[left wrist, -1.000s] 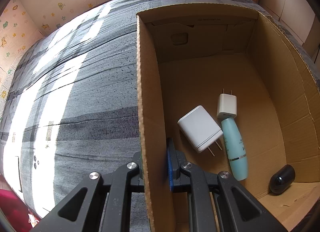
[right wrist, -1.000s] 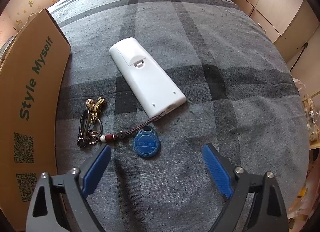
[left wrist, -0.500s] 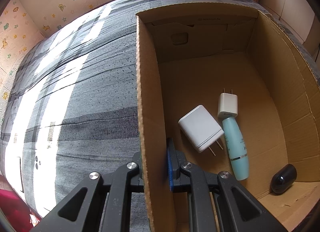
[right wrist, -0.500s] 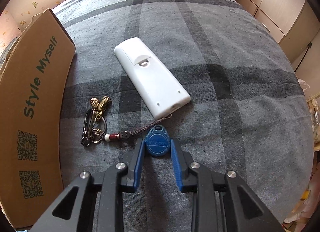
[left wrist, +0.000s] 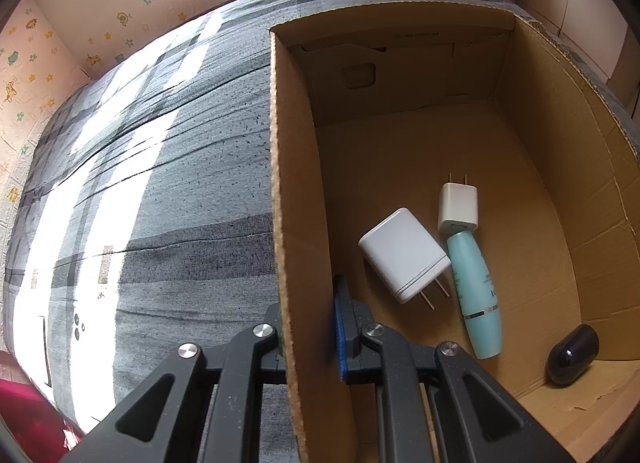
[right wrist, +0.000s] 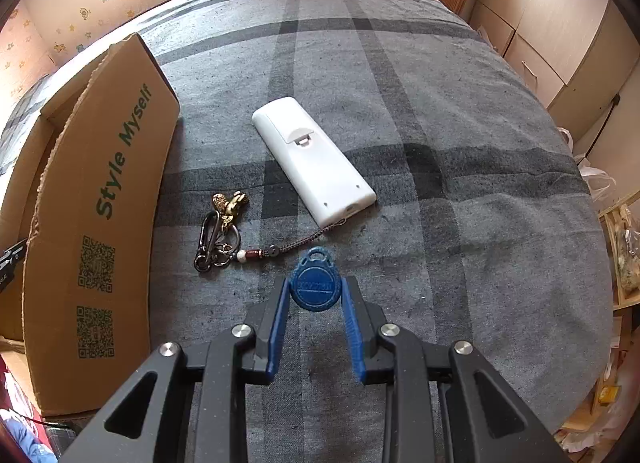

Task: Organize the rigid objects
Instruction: 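Lift the keychain by its blue fob toward the box with the right gripper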

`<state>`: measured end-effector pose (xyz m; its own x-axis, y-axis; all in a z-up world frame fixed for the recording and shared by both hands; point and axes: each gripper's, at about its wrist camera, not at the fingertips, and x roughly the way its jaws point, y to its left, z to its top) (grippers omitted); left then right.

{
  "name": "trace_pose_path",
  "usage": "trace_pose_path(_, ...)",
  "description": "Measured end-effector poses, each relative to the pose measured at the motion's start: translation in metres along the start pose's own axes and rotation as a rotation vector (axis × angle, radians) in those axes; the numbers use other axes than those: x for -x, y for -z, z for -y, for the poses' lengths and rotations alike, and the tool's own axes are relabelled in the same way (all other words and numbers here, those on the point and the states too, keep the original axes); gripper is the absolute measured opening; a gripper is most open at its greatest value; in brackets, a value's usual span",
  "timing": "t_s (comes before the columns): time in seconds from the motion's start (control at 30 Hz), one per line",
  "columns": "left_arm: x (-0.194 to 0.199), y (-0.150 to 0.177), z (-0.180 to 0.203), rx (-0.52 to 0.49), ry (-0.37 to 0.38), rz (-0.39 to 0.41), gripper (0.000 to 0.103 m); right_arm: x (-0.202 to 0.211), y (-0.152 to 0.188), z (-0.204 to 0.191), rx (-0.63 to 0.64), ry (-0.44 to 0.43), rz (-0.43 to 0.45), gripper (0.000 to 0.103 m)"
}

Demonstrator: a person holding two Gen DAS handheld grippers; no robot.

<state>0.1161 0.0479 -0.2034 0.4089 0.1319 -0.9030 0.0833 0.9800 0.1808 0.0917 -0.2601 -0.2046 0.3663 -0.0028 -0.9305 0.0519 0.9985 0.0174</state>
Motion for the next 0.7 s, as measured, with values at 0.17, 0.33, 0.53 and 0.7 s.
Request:
trace_pose_path(0.17,-0.001,-0.001,-0.001,-0.002,0.002,-0.005,0.014,0.021,-0.008,-0.008,0.014,-0.013,0.033,0.028)
trace_pose_path(0.33,-0.002,0.001,-0.002,0.001,0.001,0.000,0.014,0.040,-0.014,-0.021,0.040,-0.019,0.056,0.028)
trace_pose_path(0.53,-0.002,0.004,0.001,-0.005,-0.012,0.005,0.014,0.062,-0.018,-0.038,0.078,-0.038,0.079,0.028)
trace_pose_path(0.7,-0.002,0.004,0.000,-0.006,-0.006,0.001,0.014,0.076,-0.026,-0.059,0.121,-0.075,0.087,0.028)
